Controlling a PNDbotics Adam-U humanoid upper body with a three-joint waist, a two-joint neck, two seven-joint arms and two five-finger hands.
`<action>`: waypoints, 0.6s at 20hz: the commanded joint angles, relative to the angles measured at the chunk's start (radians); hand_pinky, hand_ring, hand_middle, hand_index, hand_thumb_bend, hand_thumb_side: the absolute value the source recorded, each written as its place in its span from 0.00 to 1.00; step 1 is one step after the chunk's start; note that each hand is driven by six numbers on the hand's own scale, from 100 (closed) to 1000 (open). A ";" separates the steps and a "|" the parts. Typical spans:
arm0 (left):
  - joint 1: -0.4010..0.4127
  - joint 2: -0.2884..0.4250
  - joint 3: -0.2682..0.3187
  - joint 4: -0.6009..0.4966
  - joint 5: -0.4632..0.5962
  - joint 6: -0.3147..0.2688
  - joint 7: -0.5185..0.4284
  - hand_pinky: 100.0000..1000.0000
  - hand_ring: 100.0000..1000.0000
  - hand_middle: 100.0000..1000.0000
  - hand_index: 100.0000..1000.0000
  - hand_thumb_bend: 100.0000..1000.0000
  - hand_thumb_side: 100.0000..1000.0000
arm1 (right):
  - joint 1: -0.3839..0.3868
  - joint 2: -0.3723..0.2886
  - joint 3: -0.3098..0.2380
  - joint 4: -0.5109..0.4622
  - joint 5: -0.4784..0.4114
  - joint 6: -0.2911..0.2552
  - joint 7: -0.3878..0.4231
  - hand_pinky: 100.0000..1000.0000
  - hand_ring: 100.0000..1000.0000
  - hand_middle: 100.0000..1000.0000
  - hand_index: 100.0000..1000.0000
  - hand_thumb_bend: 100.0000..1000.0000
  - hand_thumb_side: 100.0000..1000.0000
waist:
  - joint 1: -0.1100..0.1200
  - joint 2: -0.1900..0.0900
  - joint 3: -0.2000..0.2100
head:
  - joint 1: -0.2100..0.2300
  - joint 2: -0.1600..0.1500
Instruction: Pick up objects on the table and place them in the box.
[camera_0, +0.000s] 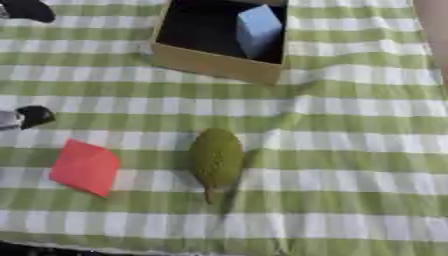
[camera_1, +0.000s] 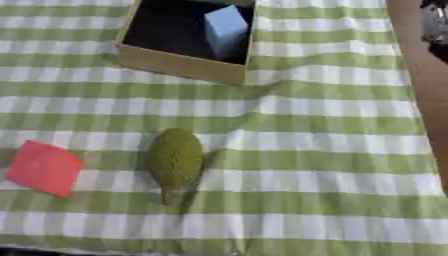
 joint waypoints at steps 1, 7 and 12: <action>-0.015 0.049 -0.016 -0.014 0.005 -0.002 -0.105 0.96 0.89 0.84 0.93 0.58 0.38 | -0.005 -0.014 -0.014 -0.015 0.000 0.005 0.000 0.88 0.83 0.64 0.82 0.00 0.11 | 0.018 -0.036 0.001 | -0.001 0.004; -0.006 0.083 -0.059 -0.014 0.012 -0.045 -0.246 0.98 0.90 0.83 0.94 0.66 0.35 | -0.001 -0.003 -0.014 -0.015 -0.011 0.016 0.010 0.88 0.83 0.64 0.82 0.00 0.17 | 0.027 -0.033 0.000 | -0.002 0.004; 0.016 0.096 -0.081 -0.014 0.029 -0.091 -0.329 0.99 0.91 0.84 0.95 0.63 0.29 | 0.001 0.005 -0.010 -0.015 -0.019 0.024 0.024 0.88 0.83 0.63 0.82 0.00 0.22 | 0.031 -0.033 0.000 | -0.004 0.006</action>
